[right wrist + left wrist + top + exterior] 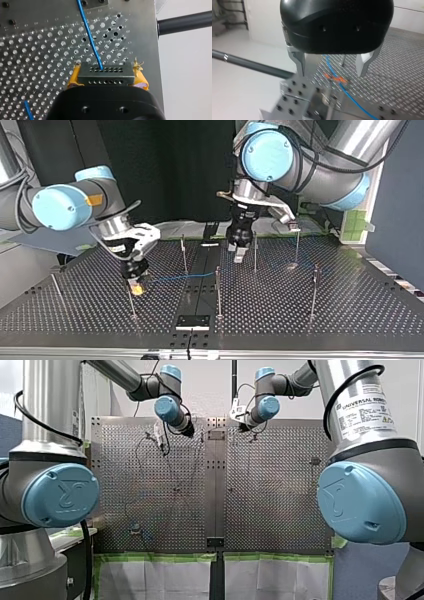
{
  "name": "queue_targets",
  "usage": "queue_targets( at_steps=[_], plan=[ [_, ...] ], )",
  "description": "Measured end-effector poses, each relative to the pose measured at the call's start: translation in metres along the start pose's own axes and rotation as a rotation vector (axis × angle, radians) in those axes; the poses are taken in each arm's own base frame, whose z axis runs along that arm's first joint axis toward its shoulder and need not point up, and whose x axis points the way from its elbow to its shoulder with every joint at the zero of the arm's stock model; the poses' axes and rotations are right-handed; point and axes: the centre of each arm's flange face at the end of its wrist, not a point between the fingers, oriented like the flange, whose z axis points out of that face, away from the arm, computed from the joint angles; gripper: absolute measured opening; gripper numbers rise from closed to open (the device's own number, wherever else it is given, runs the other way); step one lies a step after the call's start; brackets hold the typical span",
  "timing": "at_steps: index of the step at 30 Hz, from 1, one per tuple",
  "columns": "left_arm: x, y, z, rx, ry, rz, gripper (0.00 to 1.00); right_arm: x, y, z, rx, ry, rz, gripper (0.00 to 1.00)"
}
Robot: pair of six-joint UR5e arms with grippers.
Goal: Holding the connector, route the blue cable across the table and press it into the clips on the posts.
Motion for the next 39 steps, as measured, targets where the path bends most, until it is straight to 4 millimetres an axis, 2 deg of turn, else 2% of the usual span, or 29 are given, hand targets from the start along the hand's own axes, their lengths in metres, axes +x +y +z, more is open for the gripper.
queue_targets(
  at_steps=[4,12,22,27,39],
  plan=[
    [-0.008,-0.015,-0.002,0.01,-0.031,-0.013,1.0,0.002,0.001,-0.003,-0.006,0.002,-0.001,0.0],
    [-0.002,-0.046,0.002,0.014,-0.015,-0.003,1.0,0.002,0.002,-0.003,-0.007,0.003,-0.001,0.0],
    [-0.011,-0.091,-0.002,0.088,-0.021,-0.017,1.0,0.002,0.001,-0.003,-0.007,0.005,-0.001,0.0],
    [-0.006,-0.101,0.011,0.091,-0.012,-0.013,1.0,0.002,0.001,-0.003,-0.006,0.005,-0.002,0.0],
    [0.003,-0.1,0.059,0.043,-0.018,-0.01,1.0,0.002,0.001,-0.003,-0.005,0.005,-0.002,0.0]
  ],
)
